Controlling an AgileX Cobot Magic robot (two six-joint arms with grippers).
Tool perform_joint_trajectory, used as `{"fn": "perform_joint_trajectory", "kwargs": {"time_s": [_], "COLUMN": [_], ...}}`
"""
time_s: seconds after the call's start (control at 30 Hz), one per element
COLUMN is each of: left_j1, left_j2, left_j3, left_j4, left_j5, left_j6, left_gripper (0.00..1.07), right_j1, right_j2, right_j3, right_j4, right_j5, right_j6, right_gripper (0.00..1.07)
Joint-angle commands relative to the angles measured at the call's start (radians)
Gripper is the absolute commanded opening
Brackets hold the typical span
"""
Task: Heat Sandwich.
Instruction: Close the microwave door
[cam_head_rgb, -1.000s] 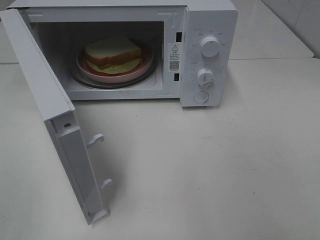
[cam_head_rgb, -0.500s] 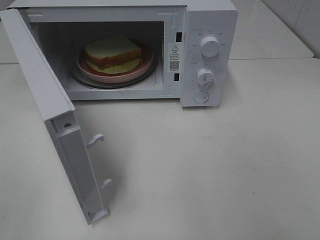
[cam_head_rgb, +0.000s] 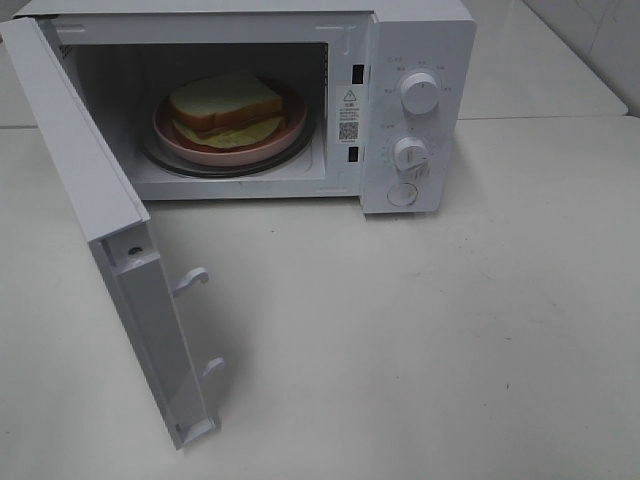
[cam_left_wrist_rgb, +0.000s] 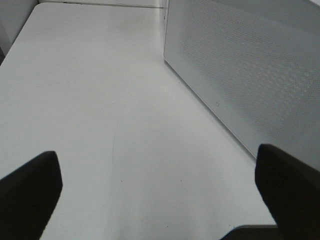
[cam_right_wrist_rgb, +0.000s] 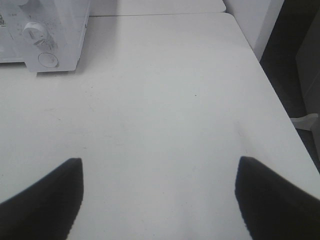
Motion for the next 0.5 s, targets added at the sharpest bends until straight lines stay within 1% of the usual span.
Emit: {"fn": "perform_joint_trajectory", "kwargs": {"time_s": [0.03,0.5], "left_j1": [0.004,0.004], "left_j2": [-0.017,-0.017], "left_j3": [0.0,0.0], "left_j4": [-0.009,-0.009], "left_j5": [-0.01,-0.01], "left_j6": [-0.003,-0.003], "left_gripper": [0.98,0.98], "right_j1": [-0.009,-0.009], "right_j2": [-0.027,-0.027], "right_j3": [0.0,0.0], "right_j4": [-0.001,-0.001], "right_j5": [-0.014,-0.014], "right_j6": [-0.006,-0.006], "right_gripper": [0.76,0.76]}}
